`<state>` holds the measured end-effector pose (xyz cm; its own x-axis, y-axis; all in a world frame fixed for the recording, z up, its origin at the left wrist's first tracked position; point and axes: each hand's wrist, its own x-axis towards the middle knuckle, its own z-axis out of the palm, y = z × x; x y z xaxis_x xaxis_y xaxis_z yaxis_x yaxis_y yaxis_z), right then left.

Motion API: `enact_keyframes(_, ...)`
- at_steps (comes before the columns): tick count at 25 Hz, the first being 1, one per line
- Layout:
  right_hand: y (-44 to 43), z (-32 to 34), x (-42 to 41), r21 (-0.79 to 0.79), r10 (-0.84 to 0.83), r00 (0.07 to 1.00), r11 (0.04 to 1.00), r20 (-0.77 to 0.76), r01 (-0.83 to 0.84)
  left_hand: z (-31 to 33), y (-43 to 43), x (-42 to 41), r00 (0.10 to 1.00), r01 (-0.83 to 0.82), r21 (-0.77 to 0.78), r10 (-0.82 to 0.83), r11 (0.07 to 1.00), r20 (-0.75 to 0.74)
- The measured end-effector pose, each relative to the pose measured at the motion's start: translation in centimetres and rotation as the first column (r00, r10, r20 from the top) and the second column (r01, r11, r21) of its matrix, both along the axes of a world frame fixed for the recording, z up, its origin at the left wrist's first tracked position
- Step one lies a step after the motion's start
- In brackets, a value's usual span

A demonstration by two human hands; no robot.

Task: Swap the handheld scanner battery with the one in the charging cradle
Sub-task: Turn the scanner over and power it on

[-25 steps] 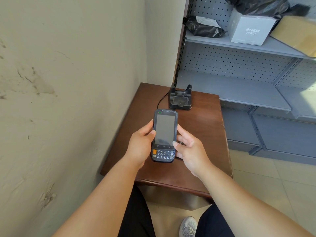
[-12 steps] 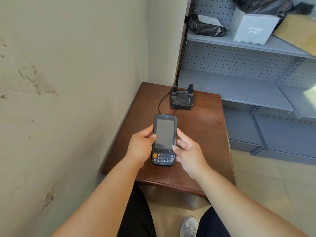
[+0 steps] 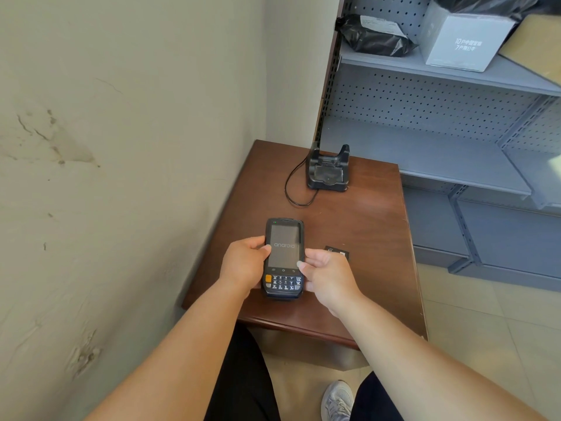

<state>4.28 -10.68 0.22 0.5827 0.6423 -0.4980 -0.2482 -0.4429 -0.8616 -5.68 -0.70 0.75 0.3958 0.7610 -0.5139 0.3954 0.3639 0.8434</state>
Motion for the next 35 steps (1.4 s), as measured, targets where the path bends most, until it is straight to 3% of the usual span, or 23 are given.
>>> enact_keyframes(8,1.4,-1.4,0.3,-0.122,-0.021,0.996,0.992,0.084,0.031,-0.9,1.0,-0.2,0.999,-0.002,-0.056,0.000,0.998,-0.036)
enact_keyframes(14,3.0,-1.9,0.6,-0.135,-0.031,0.997,0.990,0.077,0.041,-1.9,2.6,-0.2,0.994,-0.089,-0.044,0.086,0.995,-0.067)
enact_keyframes(17,3.6,-1.7,0.7,-0.126,-0.053,0.999,0.991,0.001,0.053,-2.7,3.6,-0.1,0.992,-0.105,-0.040,0.102,0.994,-0.069)
enact_keyframes(29,7.1,-4.3,0.5,-0.139,-0.028,0.991,0.989,0.134,0.047,-4.3,6.2,0.4,0.969,-0.092,0.225,0.139,0.970,-0.203)
enact_keyframes(35,8.3,-4.9,0.7,-0.138,-0.024,0.980,0.989,0.199,0.052,-4.2,6.7,0.7,0.966,-0.097,0.281,0.158,0.955,-0.204)
